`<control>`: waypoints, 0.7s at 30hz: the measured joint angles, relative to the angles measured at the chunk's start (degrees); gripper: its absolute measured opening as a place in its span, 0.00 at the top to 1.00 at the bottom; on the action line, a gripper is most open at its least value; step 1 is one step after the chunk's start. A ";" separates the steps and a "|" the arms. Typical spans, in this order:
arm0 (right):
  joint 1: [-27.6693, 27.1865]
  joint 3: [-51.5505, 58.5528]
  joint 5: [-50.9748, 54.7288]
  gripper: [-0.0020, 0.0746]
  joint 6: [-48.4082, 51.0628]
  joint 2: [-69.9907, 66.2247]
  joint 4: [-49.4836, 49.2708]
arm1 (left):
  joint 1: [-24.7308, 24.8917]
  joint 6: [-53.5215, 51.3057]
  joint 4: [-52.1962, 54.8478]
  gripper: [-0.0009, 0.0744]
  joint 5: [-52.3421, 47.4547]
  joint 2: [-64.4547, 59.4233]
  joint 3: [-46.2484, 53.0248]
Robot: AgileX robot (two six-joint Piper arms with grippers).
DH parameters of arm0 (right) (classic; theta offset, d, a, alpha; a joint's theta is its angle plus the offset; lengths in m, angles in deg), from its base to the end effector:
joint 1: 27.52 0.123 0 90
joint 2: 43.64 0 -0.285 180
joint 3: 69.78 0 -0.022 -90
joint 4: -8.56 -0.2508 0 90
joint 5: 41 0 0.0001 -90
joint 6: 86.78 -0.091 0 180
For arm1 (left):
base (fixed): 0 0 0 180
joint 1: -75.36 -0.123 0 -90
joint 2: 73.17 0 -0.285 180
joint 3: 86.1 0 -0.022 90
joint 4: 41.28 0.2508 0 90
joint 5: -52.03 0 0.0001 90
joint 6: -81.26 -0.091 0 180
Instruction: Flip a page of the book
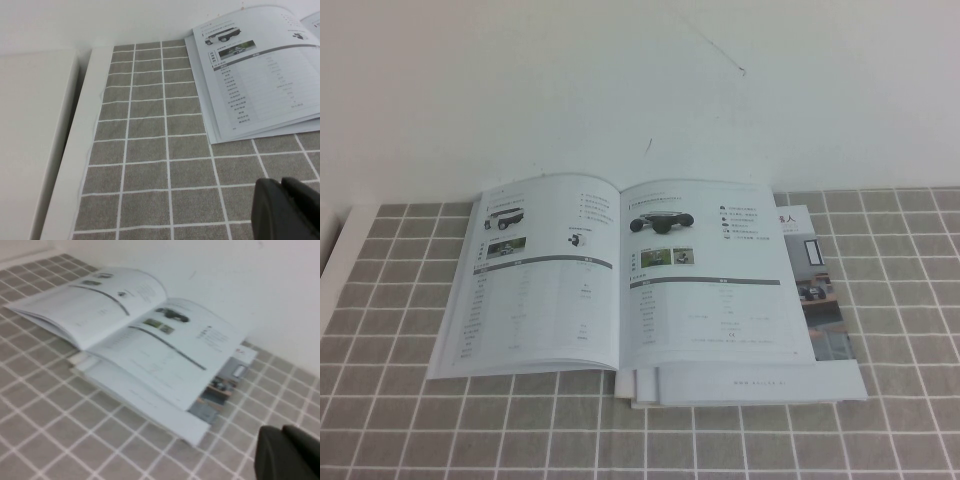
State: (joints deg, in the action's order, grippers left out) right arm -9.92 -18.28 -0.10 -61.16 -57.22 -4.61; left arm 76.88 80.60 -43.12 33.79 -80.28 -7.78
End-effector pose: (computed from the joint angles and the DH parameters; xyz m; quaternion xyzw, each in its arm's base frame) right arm 0.0225 0.0214 0.2918 -0.2698 0.7464 0.0700 0.6044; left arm 0.0538 -0.0023 0.1786 0.0061 0.7862 -0.0180 0.6177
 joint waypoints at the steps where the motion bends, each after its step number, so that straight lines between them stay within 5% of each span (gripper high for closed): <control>1: -1.40 1.60 -2.10 0.98 1.49 0.53 0.90 | 0.00 0.00 0.05 0.99 0.00 0.00 0.00; 8: -10.07 17.70 -20.68 0.98 1.49 6.36 2.77 | 0.00 0.13 0.05 0.99 0.00 0.00 0.00; 21: -15.44 26.72 -19.53 0.98 -3.38 6.48 -1.72 | 0.00 0.13 0.05 0.99 -0.21 0.02 -0.10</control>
State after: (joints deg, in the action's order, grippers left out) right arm -25.37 8.44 -19.62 -64.54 -50.74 -6.33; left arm 76.88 80.72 -43.07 33.58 -80.26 -7.88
